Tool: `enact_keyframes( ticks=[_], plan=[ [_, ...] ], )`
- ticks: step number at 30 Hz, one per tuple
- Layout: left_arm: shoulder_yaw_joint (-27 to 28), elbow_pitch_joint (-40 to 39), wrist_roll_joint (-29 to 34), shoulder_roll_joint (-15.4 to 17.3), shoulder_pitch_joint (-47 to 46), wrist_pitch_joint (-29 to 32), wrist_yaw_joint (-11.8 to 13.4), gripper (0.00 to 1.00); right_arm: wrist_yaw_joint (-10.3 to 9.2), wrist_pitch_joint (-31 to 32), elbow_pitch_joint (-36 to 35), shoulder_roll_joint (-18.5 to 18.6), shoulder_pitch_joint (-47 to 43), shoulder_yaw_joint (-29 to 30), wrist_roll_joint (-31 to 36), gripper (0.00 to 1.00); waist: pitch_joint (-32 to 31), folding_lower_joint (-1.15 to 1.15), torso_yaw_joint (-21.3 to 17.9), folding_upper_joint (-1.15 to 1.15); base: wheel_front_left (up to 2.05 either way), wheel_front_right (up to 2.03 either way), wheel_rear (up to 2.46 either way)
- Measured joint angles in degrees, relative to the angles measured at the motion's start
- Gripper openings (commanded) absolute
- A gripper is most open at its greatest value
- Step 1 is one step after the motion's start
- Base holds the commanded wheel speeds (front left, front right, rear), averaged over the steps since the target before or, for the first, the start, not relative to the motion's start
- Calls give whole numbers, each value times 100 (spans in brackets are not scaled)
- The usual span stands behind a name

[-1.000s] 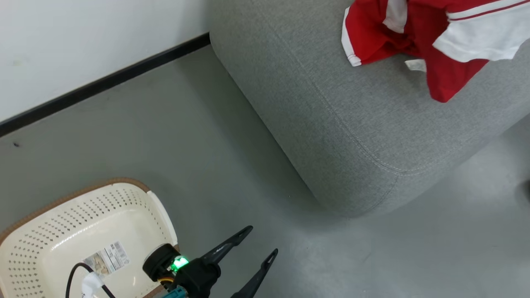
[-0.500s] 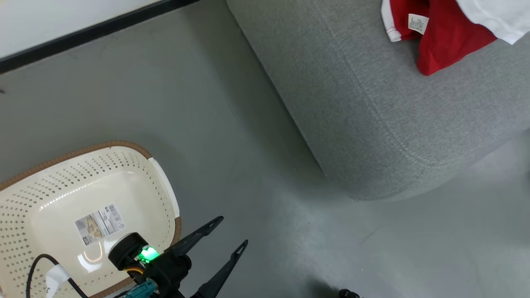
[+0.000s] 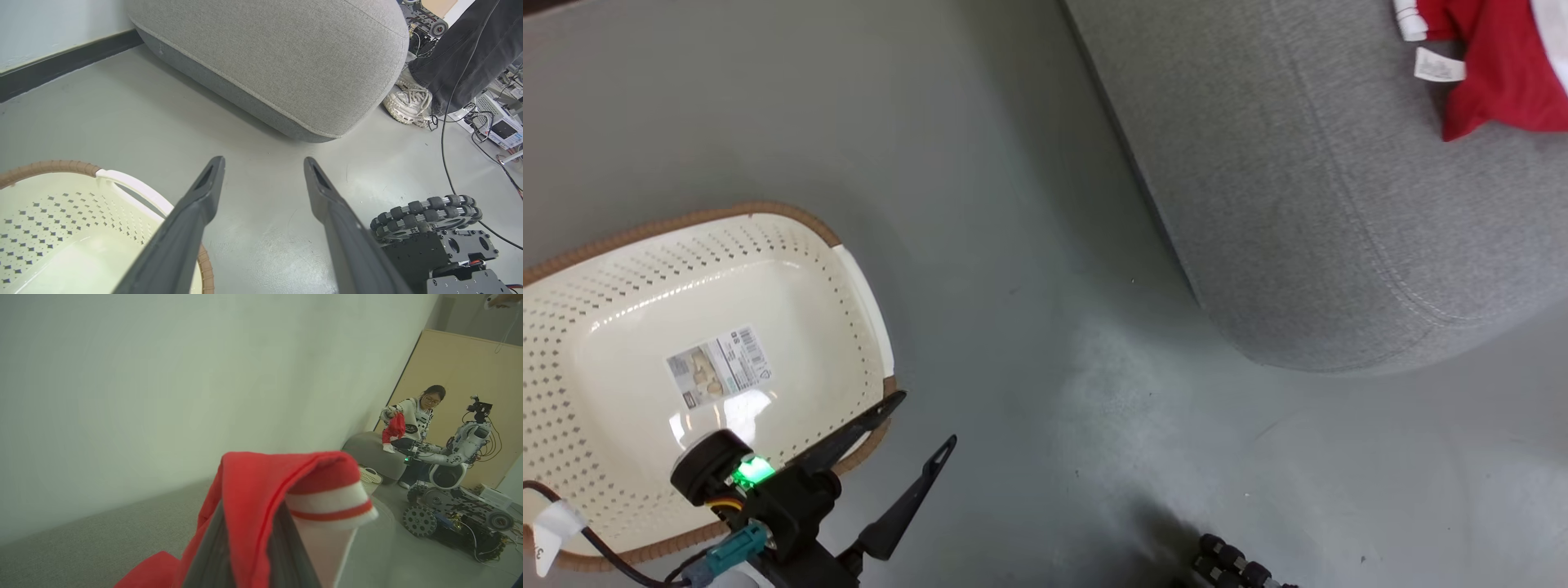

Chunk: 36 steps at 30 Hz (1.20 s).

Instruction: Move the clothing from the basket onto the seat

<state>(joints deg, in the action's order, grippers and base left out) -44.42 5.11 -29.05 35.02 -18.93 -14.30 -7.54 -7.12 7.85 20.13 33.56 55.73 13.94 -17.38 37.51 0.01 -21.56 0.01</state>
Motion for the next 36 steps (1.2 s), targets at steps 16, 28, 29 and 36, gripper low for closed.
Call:
enact_keyframes(
  ticks=[16,28,29,36],
  plan=[
    [-9,-66,-63,21,-320,-1,0,100,-1,14,544,-1418,215,1347,1084,0,597,0,515,0,0,0,0],
    [13,46,-218,-123,-444,0,0,100,-1,-479,1377,-1605,235,1388,871,96,640,-1,727,0,0,0,0],
    [-8,49,-221,-168,-475,-1,0,100,0,-556,1437,-1559,234,1367,871,96,614,-1,740,0,0,0,0],
    [-210,178,-229,-486,-571,-1,0,100,326,-1029,1853,-1378,181,1161,878,100,342,-1,838,-1,0,0,0]
  ],
)
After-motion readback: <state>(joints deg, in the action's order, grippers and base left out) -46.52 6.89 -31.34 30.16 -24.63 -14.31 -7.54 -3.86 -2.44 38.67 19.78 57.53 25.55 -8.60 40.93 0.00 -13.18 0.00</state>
